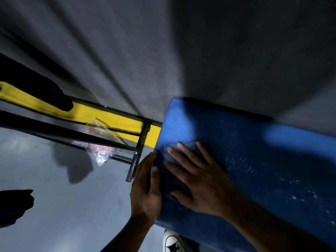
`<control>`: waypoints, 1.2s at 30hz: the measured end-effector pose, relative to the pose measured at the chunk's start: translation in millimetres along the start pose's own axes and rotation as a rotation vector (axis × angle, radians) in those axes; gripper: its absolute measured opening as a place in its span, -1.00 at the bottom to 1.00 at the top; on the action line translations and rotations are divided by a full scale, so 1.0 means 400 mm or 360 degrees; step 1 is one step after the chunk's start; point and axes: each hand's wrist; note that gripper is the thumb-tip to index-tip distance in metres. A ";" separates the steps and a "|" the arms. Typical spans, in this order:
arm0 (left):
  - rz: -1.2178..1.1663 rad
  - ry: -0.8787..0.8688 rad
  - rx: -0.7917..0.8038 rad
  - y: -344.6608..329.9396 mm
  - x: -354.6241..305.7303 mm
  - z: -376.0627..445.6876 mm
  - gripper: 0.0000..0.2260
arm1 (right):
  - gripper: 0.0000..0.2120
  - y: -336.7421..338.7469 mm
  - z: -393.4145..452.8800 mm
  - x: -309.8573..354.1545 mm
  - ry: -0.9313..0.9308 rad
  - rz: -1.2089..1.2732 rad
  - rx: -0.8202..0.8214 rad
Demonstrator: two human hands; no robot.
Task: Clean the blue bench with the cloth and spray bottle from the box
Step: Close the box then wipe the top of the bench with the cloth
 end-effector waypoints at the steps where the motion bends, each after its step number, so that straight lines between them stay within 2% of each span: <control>1: 0.0052 -0.0016 -0.0002 0.000 0.002 0.000 -0.54 | -0.34 0.003 0.022 -0.018 0.0001 -0.0001 -0.0055; 3: 0.0132 -0.0021 -0.0019 -0.003 0.004 -0.001 -0.53 | -0.37 0.007 0.071 -0.054 -0.0004 0.0025 -0.0158; 7: 0.0187 0.0012 -0.0059 -0.010 -0.001 -0.008 -0.58 | -0.38 0.031 0.183 -0.122 -0.0157 -0.0025 -0.0171; 11: 0.0263 0.0011 -0.0036 -0.003 -0.012 -0.013 -0.52 | -0.40 0.054 0.240 -0.161 -0.0477 -0.0056 -0.0265; 16: 0.0343 0.0015 0.0014 0.005 -0.018 -0.012 -0.53 | -0.39 0.041 0.221 -0.100 -0.1059 0.0095 -0.0428; 20: 0.0359 0.0001 0.0032 0.009 -0.025 -0.010 -0.50 | -0.36 0.033 0.134 -0.043 -0.1267 0.0118 -0.0393; 25: 0.0448 -0.0078 0.0002 0.008 -0.028 -0.022 -0.53 | -0.42 0.019 -0.065 0.028 -0.1082 0.0114 -0.0240; 30: 0.0554 -0.0176 -0.0019 0.003 -0.036 -0.015 -0.52 | -0.53 -0.011 -0.262 0.047 -0.0727 0.0085 -0.0411; 32: 0.0652 -0.0225 -0.0072 -0.004 -0.061 -0.013 -0.55 | -0.48 -0.005 -0.304 0.043 -0.0618 0.0047 -0.0321; 36: 0.0715 -0.0593 -0.0019 -0.070 -0.127 -0.033 -0.57 | -0.45 -0.011 -0.354 0.035 -0.0593 0.0101 -0.0283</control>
Point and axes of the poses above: each hand's wrist, its own z-axis towards the middle knuckle, its own y-axis out of the back of the hand, x = y × z, and after that the axes turned 3 degrees about z, right-handed
